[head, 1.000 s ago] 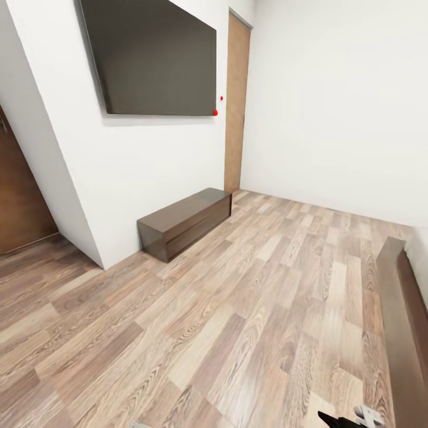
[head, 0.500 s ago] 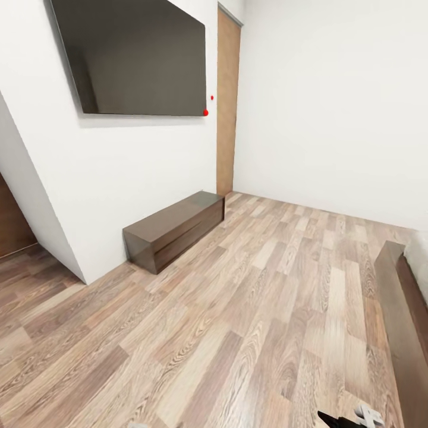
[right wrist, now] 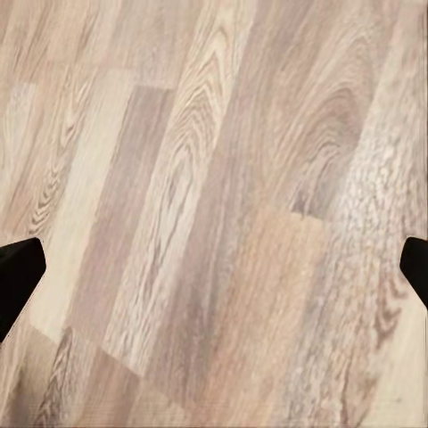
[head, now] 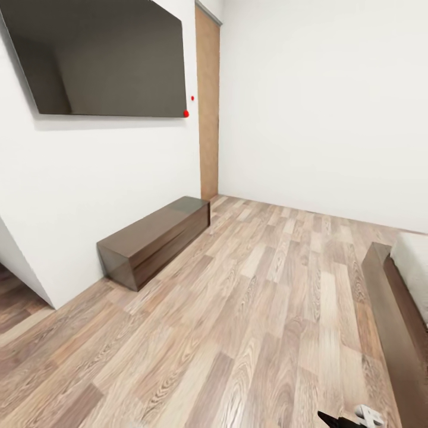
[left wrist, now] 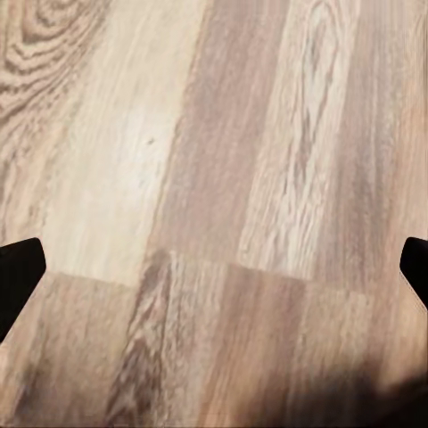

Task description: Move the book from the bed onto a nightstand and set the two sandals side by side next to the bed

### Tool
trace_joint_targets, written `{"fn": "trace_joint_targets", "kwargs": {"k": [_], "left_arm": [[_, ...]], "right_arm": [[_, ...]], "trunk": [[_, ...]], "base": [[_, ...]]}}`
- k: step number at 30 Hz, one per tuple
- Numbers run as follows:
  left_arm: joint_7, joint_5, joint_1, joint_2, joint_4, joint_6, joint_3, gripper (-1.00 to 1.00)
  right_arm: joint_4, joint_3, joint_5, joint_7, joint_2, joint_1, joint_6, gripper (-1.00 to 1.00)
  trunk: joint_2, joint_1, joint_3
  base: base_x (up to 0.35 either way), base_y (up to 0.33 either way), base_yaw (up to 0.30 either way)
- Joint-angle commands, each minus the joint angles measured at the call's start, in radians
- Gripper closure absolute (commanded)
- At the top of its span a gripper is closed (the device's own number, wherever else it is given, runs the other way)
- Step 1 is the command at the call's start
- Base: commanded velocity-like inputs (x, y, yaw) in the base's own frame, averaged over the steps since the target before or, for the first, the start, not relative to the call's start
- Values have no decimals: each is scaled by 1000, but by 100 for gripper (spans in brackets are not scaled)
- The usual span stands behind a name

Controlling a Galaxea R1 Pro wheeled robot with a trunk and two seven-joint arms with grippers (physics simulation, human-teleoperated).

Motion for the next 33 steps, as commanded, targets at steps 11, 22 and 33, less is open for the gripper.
{"fn": "trace_joint_targets", "kwargs": {"k": [11, 22, 33], "left_arm": [[-2, -10, 0, 0, 0, -4, 8, -100], [-2, -10, 0, 1, 0, -4, 8, -100], [-4, -10, 0, 1, 0, -4, 8, -100]], "right_arm": [[1, -8, 6, 5, 0, -1, -2, -100], [1, -8, 6, 3, 0, -1, -2, -100], [1, -8, 6, 3, 0, -1, -2, -100]], "trunk": [[0, 0, 8], [0, 0, 15], [0, 0, 17]], "base": [[331, 0, -256], [323, 0, -220], [235, 0, -82]]}}
